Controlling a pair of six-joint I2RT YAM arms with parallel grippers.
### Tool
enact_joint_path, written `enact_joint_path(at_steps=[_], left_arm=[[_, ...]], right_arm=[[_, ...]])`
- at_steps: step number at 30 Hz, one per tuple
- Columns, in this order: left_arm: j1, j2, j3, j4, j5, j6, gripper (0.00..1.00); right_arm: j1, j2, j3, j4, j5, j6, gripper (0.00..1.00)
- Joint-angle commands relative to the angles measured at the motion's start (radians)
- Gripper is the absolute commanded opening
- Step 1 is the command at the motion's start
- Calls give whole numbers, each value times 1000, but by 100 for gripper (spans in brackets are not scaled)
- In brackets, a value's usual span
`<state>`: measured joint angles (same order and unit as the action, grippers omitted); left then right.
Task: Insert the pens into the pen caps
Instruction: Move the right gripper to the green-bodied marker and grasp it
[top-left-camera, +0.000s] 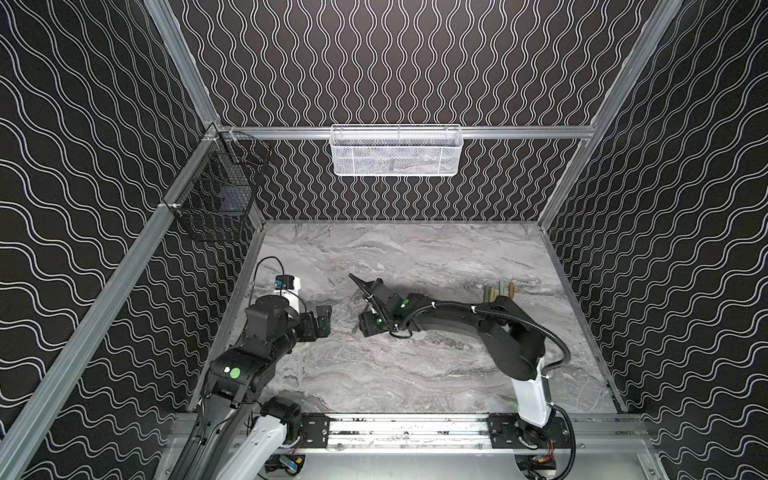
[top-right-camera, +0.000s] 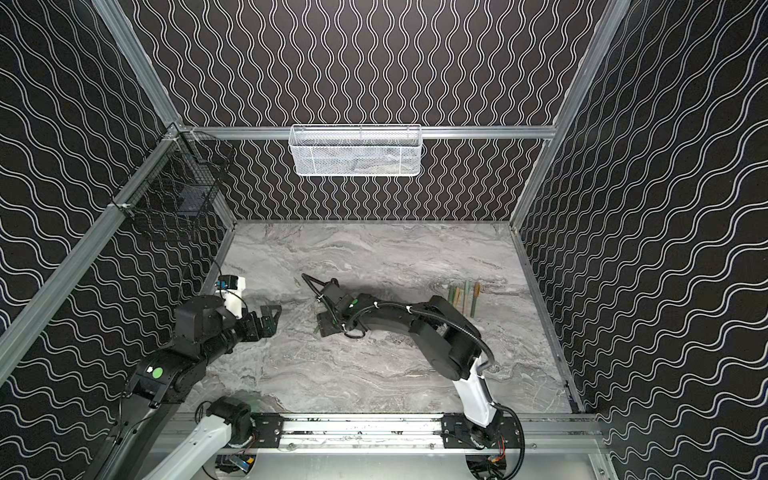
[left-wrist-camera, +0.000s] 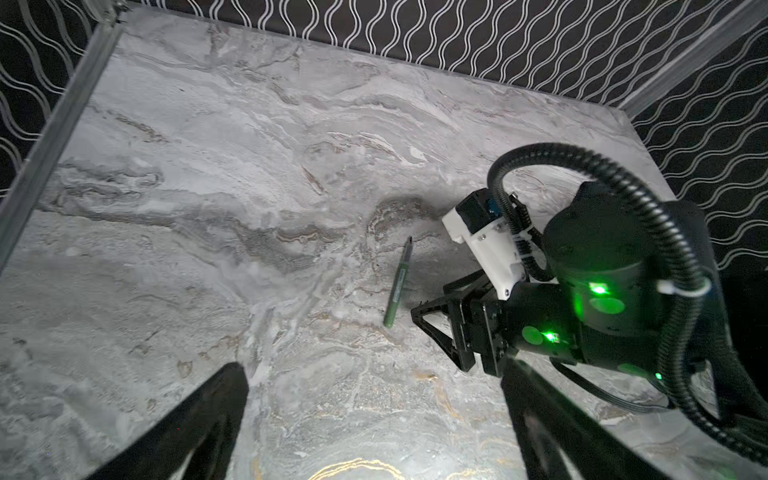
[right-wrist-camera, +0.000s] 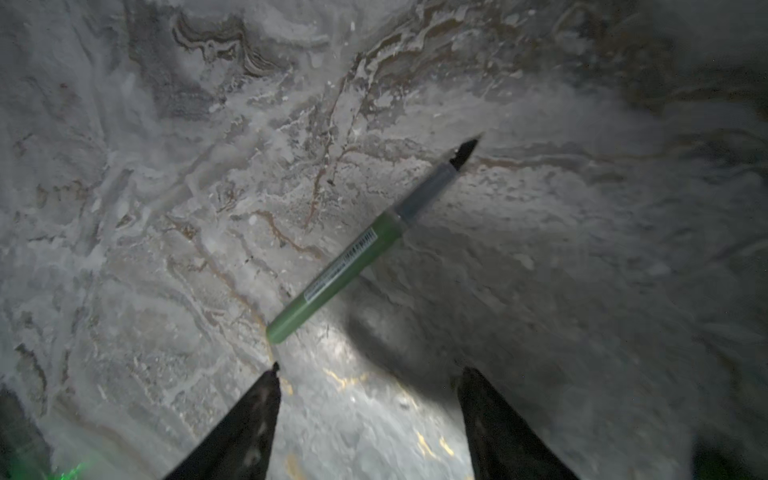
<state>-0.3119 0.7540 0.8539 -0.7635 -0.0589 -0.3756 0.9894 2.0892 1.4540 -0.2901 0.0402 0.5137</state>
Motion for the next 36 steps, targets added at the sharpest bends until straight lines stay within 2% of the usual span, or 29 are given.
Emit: enact_joint_path(at_steps=[1, 7, 11, 13, 16, 18, 24, 26, 30, 36], left_arm=[[2, -24, 0, 7, -64, -20, 98], [4, -47, -4, 15, -60, -18, 99], [10, -44, 1, 9, -61, -17, 98], [14, -47, -1, 13, -59, -18, 99], [20, -51, -4, 17, -53, -18, 99], [23, -48, -5, 19, -46, -16, 99], [33, -41, -6, 23, -32, -13, 99], [35, -45, -6, 24, -28, -13, 99], [35, -47, -7, 27, -20, -11, 99], [35, -63, -8, 28, -21, -13, 99]], right_arm=[[18, 56, 79, -56, 72, 66, 71], [44, 146, 216, -186, 183, 48, 71], [50, 161, 230, -209, 206, 33, 66], [51, 161, 222, -220, 213, 29, 59], [51, 151, 199, -228, 216, 14, 40], [52, 137, 175, -235, 212, 4, 33], [49, 83, 79, -224, 195, -31, 22], [46, 75, 61, -223, 185, -38, 23], [23, 66, 44, -205, 166, -39, 32], [-50, 92, 78, -218, 94, -74, 34]])
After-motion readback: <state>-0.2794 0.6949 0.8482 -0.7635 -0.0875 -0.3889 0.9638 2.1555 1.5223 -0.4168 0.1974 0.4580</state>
